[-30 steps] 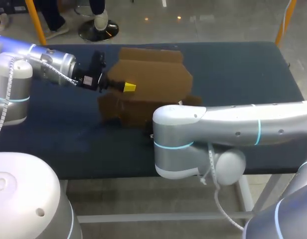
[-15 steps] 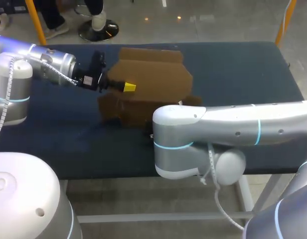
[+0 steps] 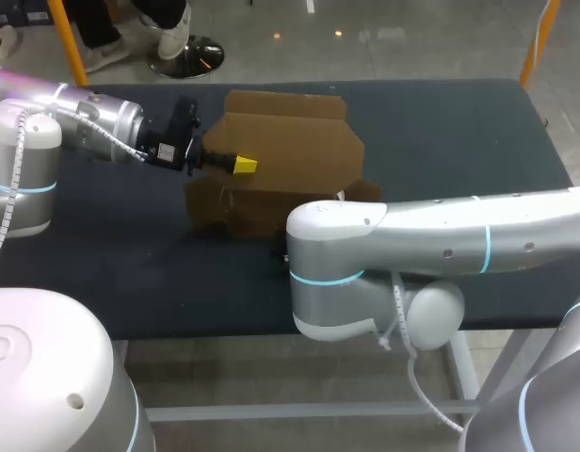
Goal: Assemble the packaging by folding the flat box into shape, placing the metal phone stand inside, and closing the box properly
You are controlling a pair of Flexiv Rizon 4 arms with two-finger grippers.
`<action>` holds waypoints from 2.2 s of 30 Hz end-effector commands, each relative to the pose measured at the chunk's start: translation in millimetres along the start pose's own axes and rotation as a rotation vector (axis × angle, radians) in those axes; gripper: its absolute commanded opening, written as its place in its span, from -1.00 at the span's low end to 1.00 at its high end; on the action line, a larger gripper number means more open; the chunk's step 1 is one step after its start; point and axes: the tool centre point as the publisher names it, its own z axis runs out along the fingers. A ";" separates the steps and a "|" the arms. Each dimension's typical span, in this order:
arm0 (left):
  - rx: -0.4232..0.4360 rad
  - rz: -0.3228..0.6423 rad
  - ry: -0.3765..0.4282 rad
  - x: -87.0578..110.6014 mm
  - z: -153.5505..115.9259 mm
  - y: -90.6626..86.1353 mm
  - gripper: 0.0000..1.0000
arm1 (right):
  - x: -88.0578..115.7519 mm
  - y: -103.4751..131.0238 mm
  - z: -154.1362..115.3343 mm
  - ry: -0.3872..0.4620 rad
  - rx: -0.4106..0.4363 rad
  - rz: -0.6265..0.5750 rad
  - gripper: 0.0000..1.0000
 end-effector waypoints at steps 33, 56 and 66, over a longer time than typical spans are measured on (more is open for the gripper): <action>-0.004 0.000 0.001 -0.5 0.4 2.9 -1.00 | 28.9 25.0 -83.8 0.072 -0.064 -0.063 -1.00; -0.004 0.000 0.001 -0.5 0.4 2.9 -1.00 | -8.9 31.1 -168.5 0.196 -0.096 -0.119 -1.00; -0.004 0.000 0.001 -0.5 0.4 2.9 -1.00 | -30.9 30.8 -192.8 0.204 -0.112 -0.166 -0.81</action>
